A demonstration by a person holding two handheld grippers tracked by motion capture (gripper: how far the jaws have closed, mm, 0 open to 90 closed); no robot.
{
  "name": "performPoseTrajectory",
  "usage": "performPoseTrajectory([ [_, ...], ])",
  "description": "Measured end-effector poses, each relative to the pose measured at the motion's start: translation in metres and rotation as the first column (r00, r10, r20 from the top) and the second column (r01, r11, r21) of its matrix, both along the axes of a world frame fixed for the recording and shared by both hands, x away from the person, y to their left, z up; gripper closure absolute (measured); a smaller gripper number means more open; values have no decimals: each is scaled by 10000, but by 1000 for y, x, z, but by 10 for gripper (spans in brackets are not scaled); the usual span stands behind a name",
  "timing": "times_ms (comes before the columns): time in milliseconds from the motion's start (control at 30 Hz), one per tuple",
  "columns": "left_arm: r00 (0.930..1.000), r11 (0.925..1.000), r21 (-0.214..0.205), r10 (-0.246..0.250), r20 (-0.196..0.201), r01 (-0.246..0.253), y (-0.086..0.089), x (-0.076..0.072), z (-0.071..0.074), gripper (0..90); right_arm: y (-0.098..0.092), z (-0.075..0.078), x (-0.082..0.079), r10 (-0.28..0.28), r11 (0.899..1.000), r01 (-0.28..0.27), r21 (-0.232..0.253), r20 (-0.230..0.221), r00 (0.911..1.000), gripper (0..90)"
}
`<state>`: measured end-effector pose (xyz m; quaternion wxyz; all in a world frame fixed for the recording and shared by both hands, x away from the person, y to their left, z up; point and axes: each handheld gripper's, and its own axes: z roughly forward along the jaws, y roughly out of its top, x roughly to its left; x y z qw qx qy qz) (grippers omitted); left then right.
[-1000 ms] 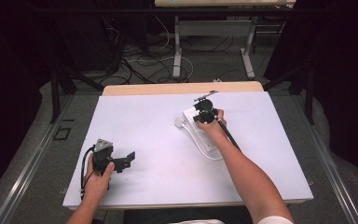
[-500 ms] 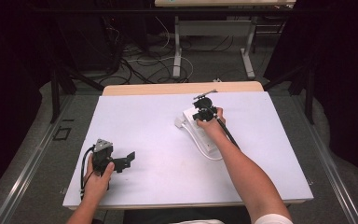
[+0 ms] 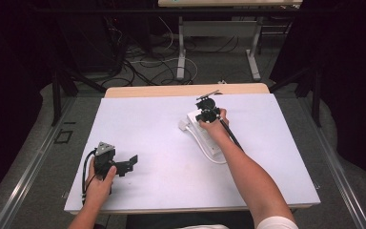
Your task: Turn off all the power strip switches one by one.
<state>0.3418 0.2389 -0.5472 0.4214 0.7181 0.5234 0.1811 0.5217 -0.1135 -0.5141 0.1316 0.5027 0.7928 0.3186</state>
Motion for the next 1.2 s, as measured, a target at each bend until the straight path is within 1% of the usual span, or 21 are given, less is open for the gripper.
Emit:
performPoseTrajectory([
  [67,10000,10000,8,-18,-27,18,0,0,0,4,0,0,1,27,10000,-27,-62,48,10000,900],
  [100,10000,9999,108,-61,-8,62,1,0,1,4,1,0,1,6,10000,-6,22,22,10000,900],
  [200,10000,10000,70,-44,-5,44,1,0,1,4,1,1,3,4,10000,-3,-78,90,10000,900],
  [233,10000,10000,59,-40,-3,40,1,0,1,3,2,1,4,-38,10000,38,-11,63,10000,900],
  [267,10000,10000,68,-49,-32,49,1,0,1,4,2,1,5,-6,10000,7,-83,175,9998,900],
  [367,10000,10000,54,-51,-21,51,1,0,1,4,4,2,6,-53,10000,53,-45,87,9999,900],
  [400,10000,10000,-45,3,-43,-4,0,-1,1,4,4,2,7,-21,10000,22,-81,137,9999,900],
  [467,10000,10000,-53,19,-55,-20,1,-1,1,4,6,2,8,-51,9999,50,90,121,9999,900],
  [500,10000,10000,-59,33,-53,-33,1,-1,1,4,5,2,9,-2,10000,2,-43,179,9998,900],
  [533,10000,10000,-1,2,-18,-2,2,-1,1,4,6,1,10,-23,10000,25,-72,205,9998,900],
  [567,10000,10000,-58,29,-28,-29,1,-1,1,3,6,0,11,-16,10000,16,-9,307,9995,900],
  [600,10000,10000,-73,43,-31,-43,1,-1,1,4,6,0,11,-73,10000,73,-33,183,9998,900],
  [667,10000,10000,-61,36,-37,-36,2,-1,0,4,6,-1,13,-53,9999,54,-121,125,9999,900],
  [700,10000,10000,-59,36,-43,-36,2,-1,0,4,7,-3,13,-74,10000,74,-4,190,9998,900],
  [767,10000,10000,-60,33,-44,-34,2,-1,0,4,6,-4,14,-69,9999,71,-118,151,9999,900],
  [867,10000,10000,-22,42,24,-42,2,0,0,3,7,-6,15,-46,10000,47,-43,152,9999,900],
  [900,10000,10000,-20,45,26,-45,2,0,0,3,8,-7,15,-110,9999,108,97,222,9997,900],
  [967,10000,10000,-66,45,-50,-46,2,-1,0,3,8,-7,16,-105,9999,106,-16,198,9997,900],
  [1100,10000,10000,-73,55,-70,-55,2,-1,0,4,9,-9,18,-157,9998,154,99,271,9995,900],
  [1167,10000,9999,-100,96,-5,-96,2,-1,-1,3,9,-11,19,-86,10000,86,3,196,9998,900],
  [1200,10000,9999,-98,98,-4,-98,2,-1,-1,4,10,-11,18,-234,9997,233,112,80,9997,900],
])
